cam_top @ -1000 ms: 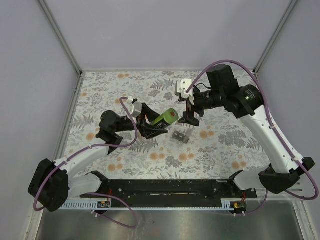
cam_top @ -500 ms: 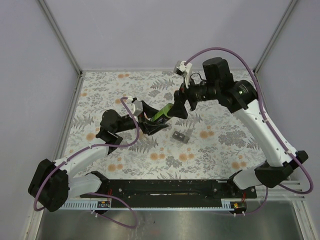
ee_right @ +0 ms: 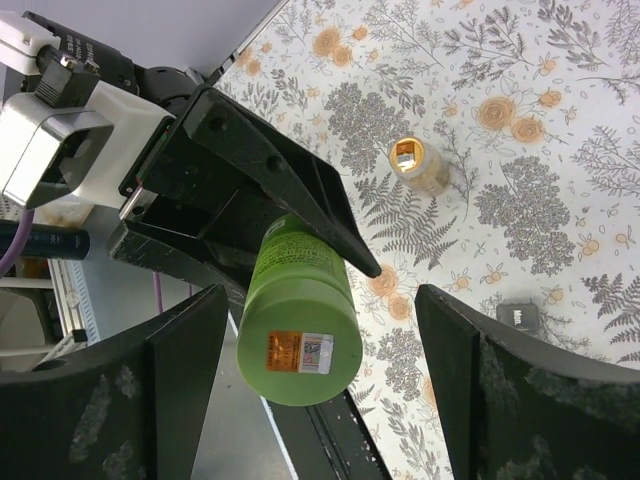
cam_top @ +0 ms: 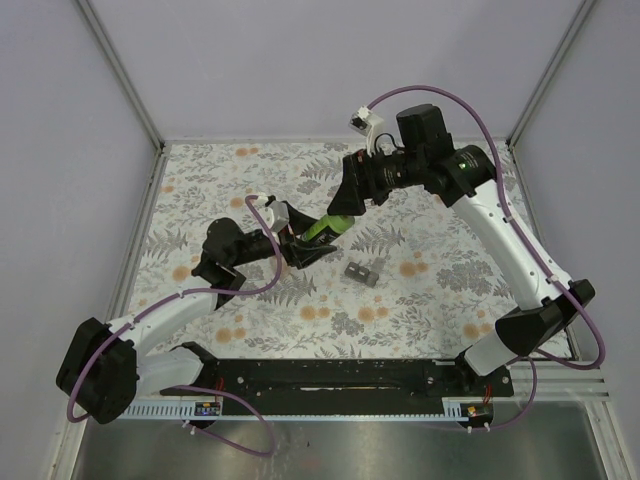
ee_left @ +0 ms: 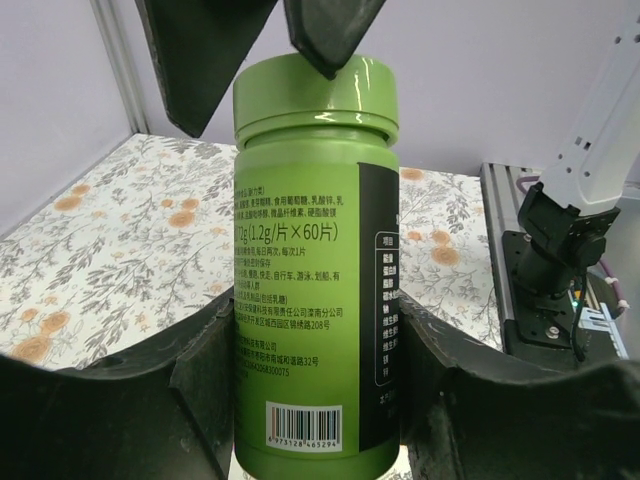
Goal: Sort the pills into containers
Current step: Unscrew the lid of the pill bottle.
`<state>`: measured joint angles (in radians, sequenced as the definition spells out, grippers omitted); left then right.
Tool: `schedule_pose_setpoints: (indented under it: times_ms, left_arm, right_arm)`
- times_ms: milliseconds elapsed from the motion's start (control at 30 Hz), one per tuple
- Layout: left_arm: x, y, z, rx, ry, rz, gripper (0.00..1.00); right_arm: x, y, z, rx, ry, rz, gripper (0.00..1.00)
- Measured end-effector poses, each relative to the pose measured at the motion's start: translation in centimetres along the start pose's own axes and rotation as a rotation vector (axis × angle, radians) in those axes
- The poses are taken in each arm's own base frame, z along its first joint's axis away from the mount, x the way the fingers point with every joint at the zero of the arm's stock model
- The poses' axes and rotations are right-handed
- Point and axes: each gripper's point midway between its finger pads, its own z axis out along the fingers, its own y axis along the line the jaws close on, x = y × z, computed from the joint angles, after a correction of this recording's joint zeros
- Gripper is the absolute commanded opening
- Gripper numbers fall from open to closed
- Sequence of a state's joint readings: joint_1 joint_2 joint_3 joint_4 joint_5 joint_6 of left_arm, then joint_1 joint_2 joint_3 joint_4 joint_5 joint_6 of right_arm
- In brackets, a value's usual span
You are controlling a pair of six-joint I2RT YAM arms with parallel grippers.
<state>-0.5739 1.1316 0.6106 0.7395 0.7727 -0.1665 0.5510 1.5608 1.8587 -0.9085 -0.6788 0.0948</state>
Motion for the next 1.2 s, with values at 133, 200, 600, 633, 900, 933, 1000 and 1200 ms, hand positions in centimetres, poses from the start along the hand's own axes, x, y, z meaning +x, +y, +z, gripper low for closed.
schedule_pose_setpoints:
  times_ms: [133,200,600,633,900,933,1000,1200]
  left_arm:
    - [0.1,0.4,0.0,-0.019,0.002,0.01,0.0]
    - [0.1,0.5,0.0,-0.024,0.003,0.012,0.0]
    - [0.2,0.7,0.0,-0.038,0.005,0.01,0.0]
    - [0.2,0.7,0.0,-0.039,0.005,0.01,0.0]
    - [0.1,0.5,0.0,-0.026,0.0,0.006,0.0]
    - [-0.1,0.3,0.0,-0.017,-0.007,0.011,0.0]
    - [-0.5,0.0,0.1,-0.003,-0.023,0.02,0.0]
    - [0.3,-0.6,-0.2,0.024,-0.007,-0.005,0.0]
  right_arm:
    - [0.4,0.2,0.2,-0.019,0.012,0.017,0.83]
    - [0.9,0.0,0.4,-0.021,0.023,0.028,0.82]
    - [1.9,0.3,0.7,-0.058,0.052,0.045,0.61]
    - [1.9,0.3,0.6,-0.06,0.052,0.043,0.59]
    - [2.1,0.6,0.1,-0.069,0.065,-0.019,0.47]
    - [2.2,0.8,-0.1,-0.072,0.072,-0.033,0.47]
    - [2.1,1.1,-0.5,-0.082,0.075,-0.072,0.46]
    - [1.0,1.9,-2.1,-0.089,0.056,-0.227,0.45]
